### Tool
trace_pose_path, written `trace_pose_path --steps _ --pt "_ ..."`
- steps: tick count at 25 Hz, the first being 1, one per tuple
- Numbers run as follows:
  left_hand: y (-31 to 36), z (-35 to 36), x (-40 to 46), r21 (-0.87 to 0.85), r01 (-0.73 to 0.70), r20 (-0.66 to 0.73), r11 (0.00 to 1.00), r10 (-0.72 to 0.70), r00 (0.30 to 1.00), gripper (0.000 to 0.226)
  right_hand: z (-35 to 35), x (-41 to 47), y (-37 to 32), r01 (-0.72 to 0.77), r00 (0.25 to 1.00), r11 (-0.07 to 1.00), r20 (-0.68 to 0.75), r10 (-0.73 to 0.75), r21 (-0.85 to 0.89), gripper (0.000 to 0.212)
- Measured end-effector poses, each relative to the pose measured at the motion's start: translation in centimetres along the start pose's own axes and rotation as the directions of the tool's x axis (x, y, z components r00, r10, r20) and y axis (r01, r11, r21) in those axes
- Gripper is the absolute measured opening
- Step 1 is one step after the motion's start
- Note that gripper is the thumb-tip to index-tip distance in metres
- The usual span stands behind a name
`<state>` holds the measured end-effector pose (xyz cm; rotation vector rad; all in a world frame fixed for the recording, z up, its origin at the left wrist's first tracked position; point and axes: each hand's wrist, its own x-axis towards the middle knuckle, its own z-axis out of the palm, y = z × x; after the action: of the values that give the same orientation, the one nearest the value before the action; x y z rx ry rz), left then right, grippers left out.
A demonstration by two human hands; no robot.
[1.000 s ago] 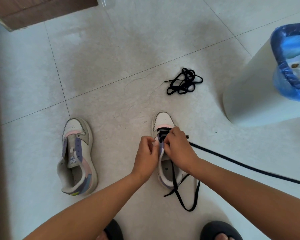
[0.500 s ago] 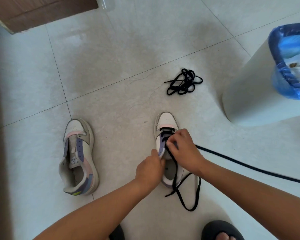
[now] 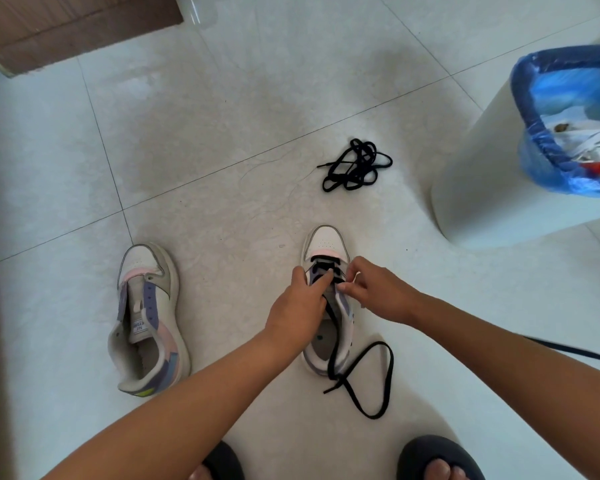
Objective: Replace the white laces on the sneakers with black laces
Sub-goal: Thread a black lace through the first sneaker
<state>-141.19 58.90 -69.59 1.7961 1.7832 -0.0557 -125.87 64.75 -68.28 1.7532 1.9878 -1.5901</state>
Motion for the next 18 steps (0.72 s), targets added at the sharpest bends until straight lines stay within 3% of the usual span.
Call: trace_pose_path --steps 2,5,8,11,13,16,18 --pt "-0.3 0.0 0.0 0.028 -0.007 -0.015 1.0 0.007 1.0 0.052 -0.7 -1.3 0.1 -0.102 0.995 0.941 0.039 0.094 0.322 0.019" --pt "-0.9 0.0 0.0 0.043 -0.011 -0.086 0.999 0.015 0.996 0.051 -2.2 -3.2 1.6 -0.162 0.982 0.931 0.15 0.118 0.326 0.024" --pt "-2.0 -0.1 0.1 -0.068 -0.088 -0.222 0.994 0.07 0.973 0.043 -3.3 -4.7 3.2 -0.144 0.989 0.877 0.097 0.112 0.458 0.023" --pt "-3.2 -0.3 0.0 -0.034 -0.126 -0.312 0.991 0.109 0.944 0.023 -4.1 -6.1 4.0 -0.029 0.985 0.943 -0.149 0.083 0.332 0.017" --pt "-3.2 -1.0 0.0 -0.078 -0.026 -0.271 0.997 0.004 0.963 0.026 -4.0 -6.7 4.2 0.019 0.968 0.99 -0.252 0.018 0.143 0.014" --pt "-2.6 -2.1 0.4 0.064 -0.055 -0.139 0.996 0.063 0.988 0.036 -3.5 -6.8 4.0 0.012 0.991 0.984 -0.137 0.012 0.179 0.014" --pt "-1.7 -2.9 1.2 0.065 -0.084 -0.102 0.994 0.091 0.991 0.032 -3.3 -6.8 3.6 -0.015 0.998 0.97 -0.052 0.029 0.241 0.015"
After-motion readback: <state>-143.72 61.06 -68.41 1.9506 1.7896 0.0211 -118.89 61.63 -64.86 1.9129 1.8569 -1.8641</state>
